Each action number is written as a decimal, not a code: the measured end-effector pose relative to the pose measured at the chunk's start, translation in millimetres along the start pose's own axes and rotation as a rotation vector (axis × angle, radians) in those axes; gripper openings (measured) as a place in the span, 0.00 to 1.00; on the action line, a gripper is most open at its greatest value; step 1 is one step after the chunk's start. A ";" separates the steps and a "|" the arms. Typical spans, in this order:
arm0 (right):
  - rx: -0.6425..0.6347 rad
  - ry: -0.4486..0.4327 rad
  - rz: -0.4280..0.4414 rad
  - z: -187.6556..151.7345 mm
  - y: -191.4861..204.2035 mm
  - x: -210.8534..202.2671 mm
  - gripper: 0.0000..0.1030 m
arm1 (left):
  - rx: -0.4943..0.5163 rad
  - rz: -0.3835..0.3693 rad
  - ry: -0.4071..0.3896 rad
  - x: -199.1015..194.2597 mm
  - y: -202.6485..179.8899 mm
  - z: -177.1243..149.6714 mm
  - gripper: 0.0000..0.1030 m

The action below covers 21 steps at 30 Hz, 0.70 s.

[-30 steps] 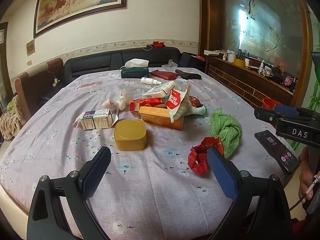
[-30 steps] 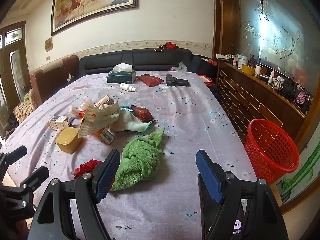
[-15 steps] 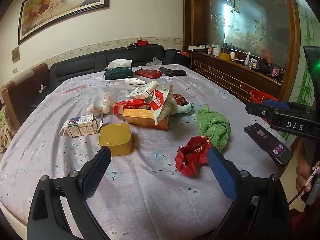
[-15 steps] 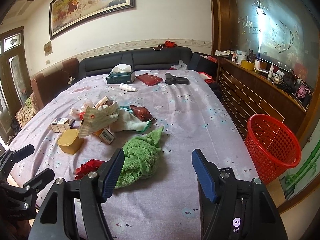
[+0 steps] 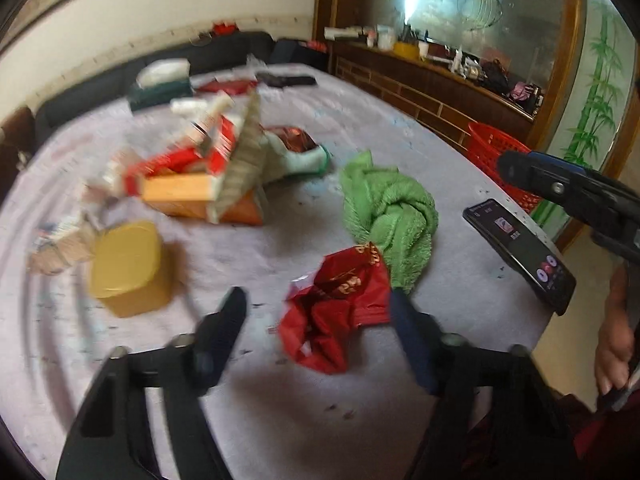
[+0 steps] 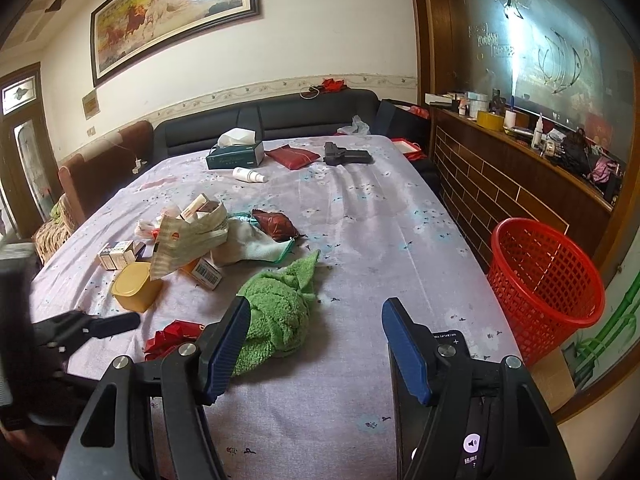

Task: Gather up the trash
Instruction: 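Grasp the red crumpled wrapper with the left tool while the right tool approaches the green towel, then close the right tool on the green towel and lift it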

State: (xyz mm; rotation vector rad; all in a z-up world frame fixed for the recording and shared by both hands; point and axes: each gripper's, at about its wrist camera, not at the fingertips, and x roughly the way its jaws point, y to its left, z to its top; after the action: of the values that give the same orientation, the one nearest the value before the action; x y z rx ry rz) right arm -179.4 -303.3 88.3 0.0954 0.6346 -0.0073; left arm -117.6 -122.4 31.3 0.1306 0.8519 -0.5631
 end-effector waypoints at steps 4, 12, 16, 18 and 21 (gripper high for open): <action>0.015 0.016 0.027 1.4 -3.7 4.2 0.70 | -0.018 -0.023 0.055 21.8 -0.2 5.7 0.50; 0.054 0.078 0.118 5.8 -7.5 20.7 0.63 | -0.039 -0.029 0.055 33.3 0.7 3.0 0.34; 0.053 0.140 0.179 6.4 0.7 39.8 0.62 | -0.074 -0.021 -0.005 17.8 10.9 -2.4 0.34; 0.052 0.176 0.202 4.9 6.1 52.4 0.59 | -0.093 0.006 -0.064 -0.7 17.9 -6.5 0.34; 0.038 0.222 0.224 3.4 16.4 69.9 0.55 | -0.109 0.065 -0.133 -20.1 25.9 -8.0 0.34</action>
State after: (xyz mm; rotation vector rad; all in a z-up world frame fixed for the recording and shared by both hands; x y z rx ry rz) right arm -120.6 -285.8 51.0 0.2051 0.8432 0.2098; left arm -120.1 -89.4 38.1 0.0209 0.7451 -0.4585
